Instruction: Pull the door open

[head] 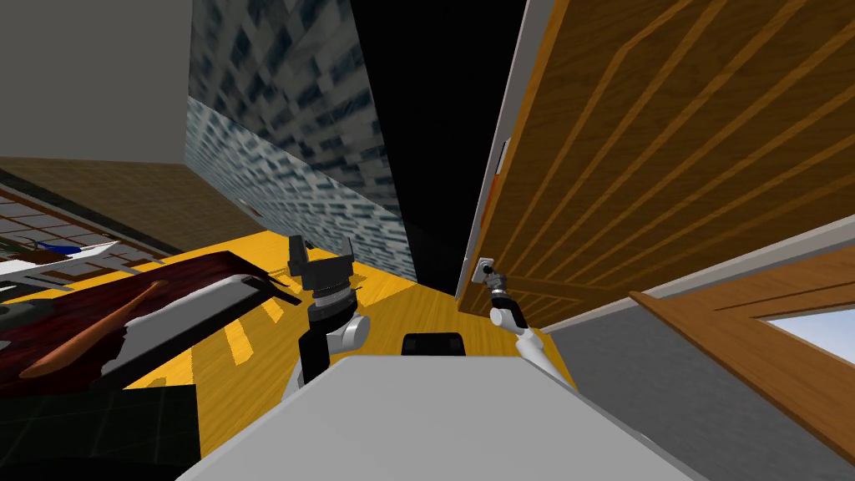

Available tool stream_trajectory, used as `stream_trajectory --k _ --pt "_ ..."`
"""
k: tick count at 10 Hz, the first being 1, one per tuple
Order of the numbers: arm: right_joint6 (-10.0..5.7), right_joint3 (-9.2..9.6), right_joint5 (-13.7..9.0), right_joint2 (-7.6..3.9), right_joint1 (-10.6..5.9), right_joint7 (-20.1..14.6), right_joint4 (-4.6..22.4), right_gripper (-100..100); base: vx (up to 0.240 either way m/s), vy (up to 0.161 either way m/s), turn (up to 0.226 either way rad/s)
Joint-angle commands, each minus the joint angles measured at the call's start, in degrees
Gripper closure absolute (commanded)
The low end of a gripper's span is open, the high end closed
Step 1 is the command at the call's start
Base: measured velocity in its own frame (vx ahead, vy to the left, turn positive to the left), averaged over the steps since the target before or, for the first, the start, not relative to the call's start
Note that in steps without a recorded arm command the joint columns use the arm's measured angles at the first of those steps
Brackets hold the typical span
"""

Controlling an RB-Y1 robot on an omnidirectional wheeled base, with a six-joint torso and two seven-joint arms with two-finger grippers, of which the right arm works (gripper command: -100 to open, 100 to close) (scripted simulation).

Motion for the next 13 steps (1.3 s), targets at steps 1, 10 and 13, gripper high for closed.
stream_trajectory --k 1,10,13 --pt "-1.17 0.24 -2.03 -0.10 -0.76 -2.44 -1.12 100 -0.051 -0.037 0.134" --pt "-0.11 1.90 -11.35 1.32 2.05 -10.40 -2.95 -100 -0.064 -0.023 0.078" --pt "0.24 3.30 -15.17 2.48 3.28 -13.61 -5.55 -100 -0.096 -0.016 0.023"
